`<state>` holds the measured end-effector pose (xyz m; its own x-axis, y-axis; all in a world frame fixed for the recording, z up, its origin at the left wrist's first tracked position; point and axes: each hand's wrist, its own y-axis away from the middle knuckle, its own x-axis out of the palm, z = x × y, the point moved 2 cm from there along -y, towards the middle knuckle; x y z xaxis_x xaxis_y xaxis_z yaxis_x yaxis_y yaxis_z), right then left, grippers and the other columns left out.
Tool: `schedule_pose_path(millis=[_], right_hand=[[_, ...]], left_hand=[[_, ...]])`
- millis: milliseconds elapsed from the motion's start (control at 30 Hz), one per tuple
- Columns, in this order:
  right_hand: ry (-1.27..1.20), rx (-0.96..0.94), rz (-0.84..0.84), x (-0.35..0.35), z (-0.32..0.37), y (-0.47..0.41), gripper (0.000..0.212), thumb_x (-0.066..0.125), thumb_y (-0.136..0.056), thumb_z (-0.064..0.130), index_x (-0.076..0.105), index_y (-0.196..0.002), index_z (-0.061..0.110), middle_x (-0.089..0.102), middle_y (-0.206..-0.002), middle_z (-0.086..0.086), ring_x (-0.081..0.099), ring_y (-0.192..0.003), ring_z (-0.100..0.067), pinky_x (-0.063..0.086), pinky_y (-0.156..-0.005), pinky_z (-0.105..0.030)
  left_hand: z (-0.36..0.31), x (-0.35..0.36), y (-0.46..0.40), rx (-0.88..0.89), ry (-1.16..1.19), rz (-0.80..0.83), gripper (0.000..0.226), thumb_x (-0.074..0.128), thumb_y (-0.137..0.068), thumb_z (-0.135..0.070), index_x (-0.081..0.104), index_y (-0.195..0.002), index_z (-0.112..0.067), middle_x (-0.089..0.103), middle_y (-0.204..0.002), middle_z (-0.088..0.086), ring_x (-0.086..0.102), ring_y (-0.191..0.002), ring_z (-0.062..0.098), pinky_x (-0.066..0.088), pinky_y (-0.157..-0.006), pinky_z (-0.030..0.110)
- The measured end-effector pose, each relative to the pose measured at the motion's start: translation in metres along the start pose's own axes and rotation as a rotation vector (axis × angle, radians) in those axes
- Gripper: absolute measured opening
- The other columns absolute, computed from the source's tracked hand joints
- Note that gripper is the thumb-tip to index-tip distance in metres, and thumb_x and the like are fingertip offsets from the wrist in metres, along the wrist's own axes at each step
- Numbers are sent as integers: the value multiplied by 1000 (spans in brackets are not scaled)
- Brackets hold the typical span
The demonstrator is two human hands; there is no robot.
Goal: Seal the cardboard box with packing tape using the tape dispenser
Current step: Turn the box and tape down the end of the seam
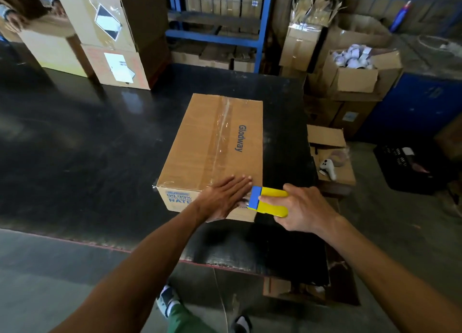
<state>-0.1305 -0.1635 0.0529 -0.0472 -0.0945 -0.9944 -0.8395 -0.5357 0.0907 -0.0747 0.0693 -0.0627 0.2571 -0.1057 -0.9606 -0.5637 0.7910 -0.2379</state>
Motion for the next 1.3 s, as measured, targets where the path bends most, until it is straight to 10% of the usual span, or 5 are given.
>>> schedule_pose_path(millis=[433, 667, 967, 1133, 1300], right_hand=[[40, -152, -12, 14, -47, 23, 72, 74, -72, 48, 46, -138, 42, 55, -89, -6, 51, -58, -16, 32, -45, -24], [206, -4, 308, 57, -22, 17, 58, 45, -94, 51, 31, -149, 40, 37, -145, -20, 52, -118, -34, 41, -89, -42], [137, 129, 191, 36, -18, -7, 53, 62, -79, 47, 55, -131, 46, 58, -102, -11, 65, -78, -33, 45, -62, -36], [136, 229, 141, 27, -30, -1, 55, 54, -87, 52, 42, -141, 49, 54, -110, -7, 63, -94, -29, 33, -65, -34], [26, 344, 135, 32, -38, 4, 55, 54, -86, 54, 42, -140, 51, 56, -110, -4, 63, -96, -26, 43, -71, -33]], left_hand=[[3, -1, -2, -35, 88, 2, 55, 39, -107, -34, 30, -154, -7, 30, -161, 8, 27, -149, 22, 31, -118, 41], [0, -4, -1, -23, 69, 42, 57, 28, -107, -39, 25, -156, -9, 25, -162, 9, 23, -151, 23, 20, -122, 40], [-46, -14, -56, -380, 163, -11, 59, 35, -98, -54, 41, -150, -27, 52, -125, 20, 52, -111, 41, 38, -101, 50], [-44, -20, -77, -918, 338, 193, 106, 36, -83, -66, -9, -156, -3, -11, -162, 29, -12, -150, 44, -16, -119, 54], [-44, -17, -87, -990, 309, 276, 102, 26, -92, -68, -10, -153, 5, -19, -158, 34, -22, -146, 47, -10, -119, 59]])
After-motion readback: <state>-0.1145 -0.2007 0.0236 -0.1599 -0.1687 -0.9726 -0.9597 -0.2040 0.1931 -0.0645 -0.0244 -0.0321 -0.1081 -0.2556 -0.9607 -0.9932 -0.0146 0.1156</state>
